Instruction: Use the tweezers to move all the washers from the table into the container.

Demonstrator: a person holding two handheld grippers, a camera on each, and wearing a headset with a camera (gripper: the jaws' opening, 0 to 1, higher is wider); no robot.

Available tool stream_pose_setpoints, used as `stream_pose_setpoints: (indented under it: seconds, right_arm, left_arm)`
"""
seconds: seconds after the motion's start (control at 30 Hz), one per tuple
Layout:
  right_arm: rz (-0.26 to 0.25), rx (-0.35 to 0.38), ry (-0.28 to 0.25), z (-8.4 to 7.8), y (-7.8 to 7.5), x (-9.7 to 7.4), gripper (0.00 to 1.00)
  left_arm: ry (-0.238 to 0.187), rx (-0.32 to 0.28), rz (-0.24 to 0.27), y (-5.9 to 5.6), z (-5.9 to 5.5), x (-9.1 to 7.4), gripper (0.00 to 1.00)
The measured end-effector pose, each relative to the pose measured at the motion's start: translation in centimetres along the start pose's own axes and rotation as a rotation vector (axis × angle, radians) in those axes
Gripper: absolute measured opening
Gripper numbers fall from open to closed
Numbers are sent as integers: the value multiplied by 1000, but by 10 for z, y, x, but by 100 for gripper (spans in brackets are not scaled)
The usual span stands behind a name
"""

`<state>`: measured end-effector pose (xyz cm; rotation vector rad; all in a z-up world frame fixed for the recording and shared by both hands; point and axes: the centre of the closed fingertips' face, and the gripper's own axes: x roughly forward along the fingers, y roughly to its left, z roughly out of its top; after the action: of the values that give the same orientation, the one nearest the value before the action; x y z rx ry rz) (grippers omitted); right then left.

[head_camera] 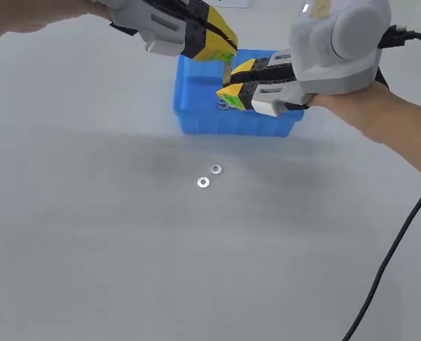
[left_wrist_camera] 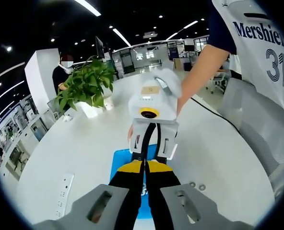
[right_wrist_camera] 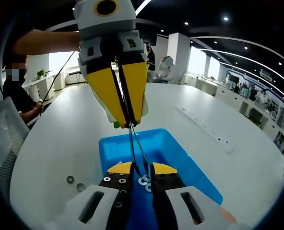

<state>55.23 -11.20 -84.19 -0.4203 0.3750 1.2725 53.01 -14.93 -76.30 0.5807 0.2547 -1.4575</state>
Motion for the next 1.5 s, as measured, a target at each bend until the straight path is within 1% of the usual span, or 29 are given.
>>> stream_pose_setpoints:
  seconds: [0.13, 0.23, 0.4, 0.47, 0.57, 0.63, 0.8, 0.87, 0.9, 1.0, 1.13, 1.27, 1.37, 1.5]
  right_arm:
    - [8, -12, -4, 2, 2, -1, 13]
    - [3, -20, -7, 5, 2, -3, 12]
    - [-5, -25, -27, 15, 5, -10, 12]
    - [-11, -41, -34, 21, 8, -14, 12]
    - [-16, -54, -48, 30, 13, -22, 12]
    - [-16, -64, -54, 35, 16, -26, 12]
    - [-13, -107, -64, 48, 34, -38, 12]
    - [-14, -112, -66, 51, 39, -42, 12]
    - [-14, -112, -67, 52, 40, -43, 12]
    - [-12, -108, -83, 57, 52, -49, 12]
    - [1, -114, -78, 56, 67, -51, 12]
    - [18, -112, -70, 53, 79, -51, 12]
    - [33, -103, -59, 46, 89, -50, 12]
    - [48, -94, -41, 36, 96, -47, 12]
  left_arm:
    - [4, 2, 1, 1, 1, -2, 5]
    - [4, 5, 3, 0, 3, -4, 5]
    - [6, 27, 0, -3, 16, -11, 5]
    - [7, 38, -1, -5, 21, -14, 5]
    - [8, 58, -8, -12, 31, -20, 5]
    - [8, 69, -10, -16, 36, -23, 5]
    - [4, 89, -6, -30, 50, -35, 5]
    - [7, 96, -6, -36, 55, -38, 5]
    - [7, 99, -5, -38, 56, -38, 5]
    - [3, 106, -8, -49, 64, -43, 5]
    - [4, 98, -18, -63, 65, -45, 5]
    - [-3, 79, -18, -74, 63, -46, 5]
    - [-2, 58, -21, -81, 58, -44, 5]
    - [0, 41, -27, -89, 51, -40, 5]
